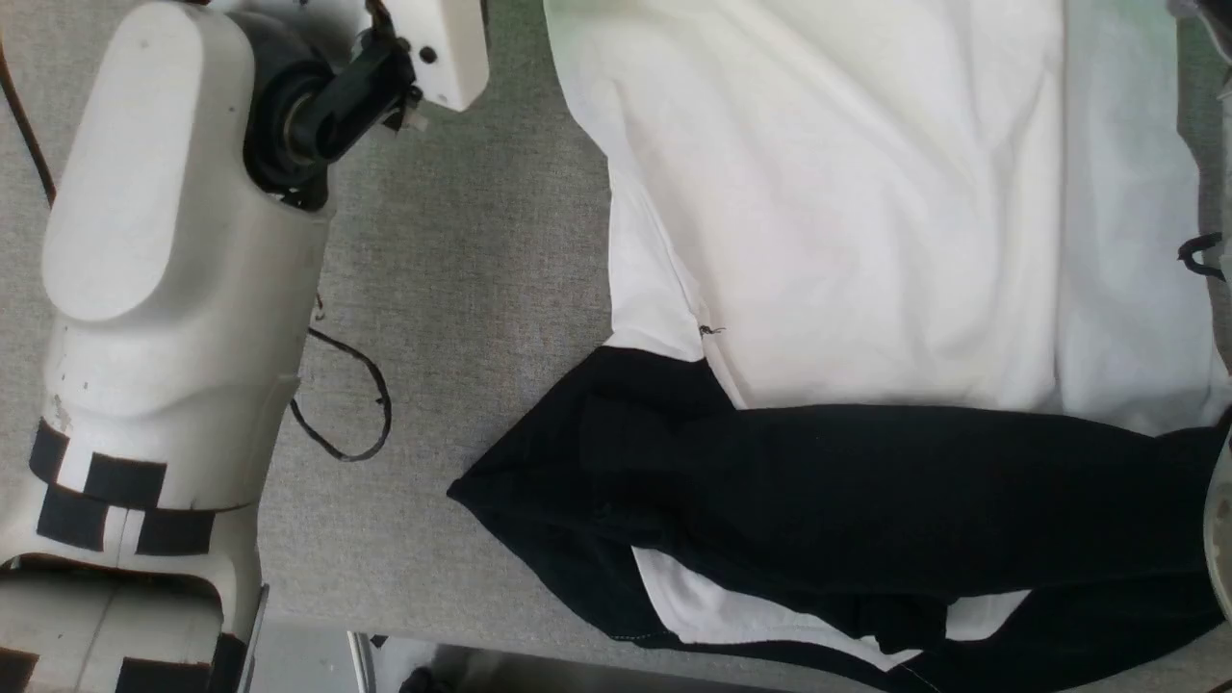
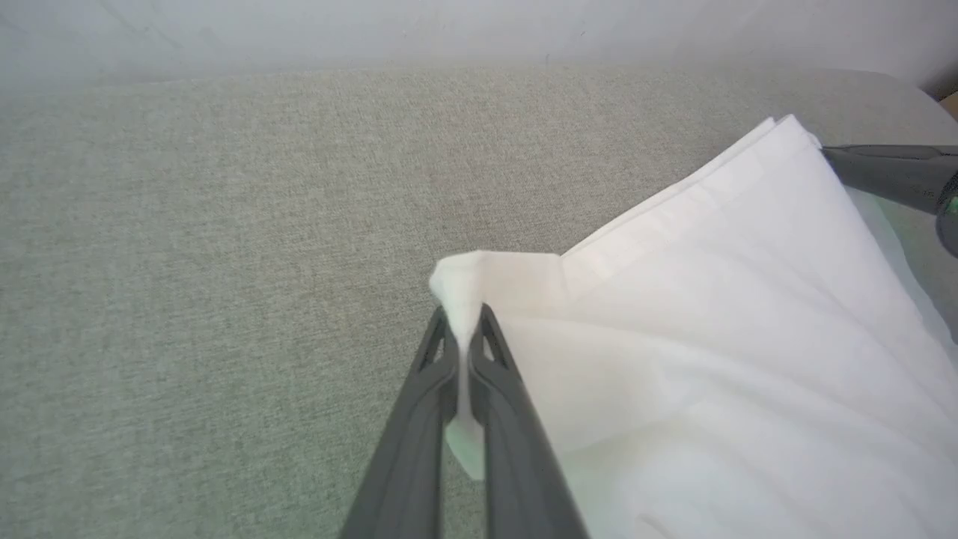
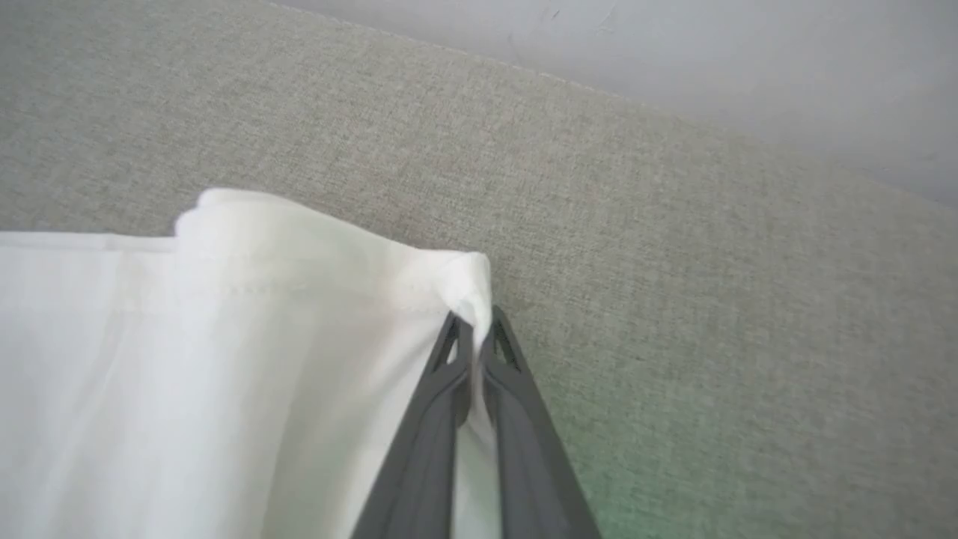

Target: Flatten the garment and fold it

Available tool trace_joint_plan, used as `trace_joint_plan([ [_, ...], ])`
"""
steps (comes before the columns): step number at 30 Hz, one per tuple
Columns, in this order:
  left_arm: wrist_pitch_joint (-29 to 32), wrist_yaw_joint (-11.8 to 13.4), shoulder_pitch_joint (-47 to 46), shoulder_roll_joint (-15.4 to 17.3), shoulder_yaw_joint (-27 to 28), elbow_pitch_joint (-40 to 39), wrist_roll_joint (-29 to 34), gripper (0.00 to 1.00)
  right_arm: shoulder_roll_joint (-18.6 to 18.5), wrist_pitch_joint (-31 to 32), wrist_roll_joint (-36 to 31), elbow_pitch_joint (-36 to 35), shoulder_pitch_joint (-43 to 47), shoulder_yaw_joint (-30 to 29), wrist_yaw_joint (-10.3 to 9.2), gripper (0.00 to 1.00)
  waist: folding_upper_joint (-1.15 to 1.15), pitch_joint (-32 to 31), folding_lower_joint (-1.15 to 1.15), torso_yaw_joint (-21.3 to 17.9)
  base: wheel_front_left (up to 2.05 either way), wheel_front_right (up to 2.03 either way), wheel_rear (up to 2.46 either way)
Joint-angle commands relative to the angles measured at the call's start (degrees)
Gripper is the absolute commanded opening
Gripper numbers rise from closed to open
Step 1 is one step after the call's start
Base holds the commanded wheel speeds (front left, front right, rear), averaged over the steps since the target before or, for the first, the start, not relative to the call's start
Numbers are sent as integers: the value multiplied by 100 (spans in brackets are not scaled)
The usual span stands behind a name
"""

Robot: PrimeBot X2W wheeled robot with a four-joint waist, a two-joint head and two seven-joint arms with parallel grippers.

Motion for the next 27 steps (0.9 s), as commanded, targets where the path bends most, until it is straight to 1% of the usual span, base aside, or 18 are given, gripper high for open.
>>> trace_joint_plan([
  [1,-31,-17,-46,21,23,20,-43,0,-25,-45,-78,45,-52,-73,-5,0,0,-53,-1,-26,0,0,0],
  [7,-140,-1,24,123,107,64,-76,0,18,-356,-307,25,-77,-300,-5,0,0,-303,-1,-121,0,0,0],
  [12,-566,12,47,129,195,110,-24,0,41,-750,-364,7,-44,-446,-5,0,0,-590,-1,-224,0,0,0],
  [18,-1179,-47,137,128,281,227,-46,0,-26,-1254,-195,-112,133,-466,-5,0,0,-1019,-1,-334,0,0,0],
  [27,-1716,-141,540,371,336,281,-231,0,-293,-1717,266,-557,884,-440,-5,0,0,-1663,-1,-438,0,0,0],
])
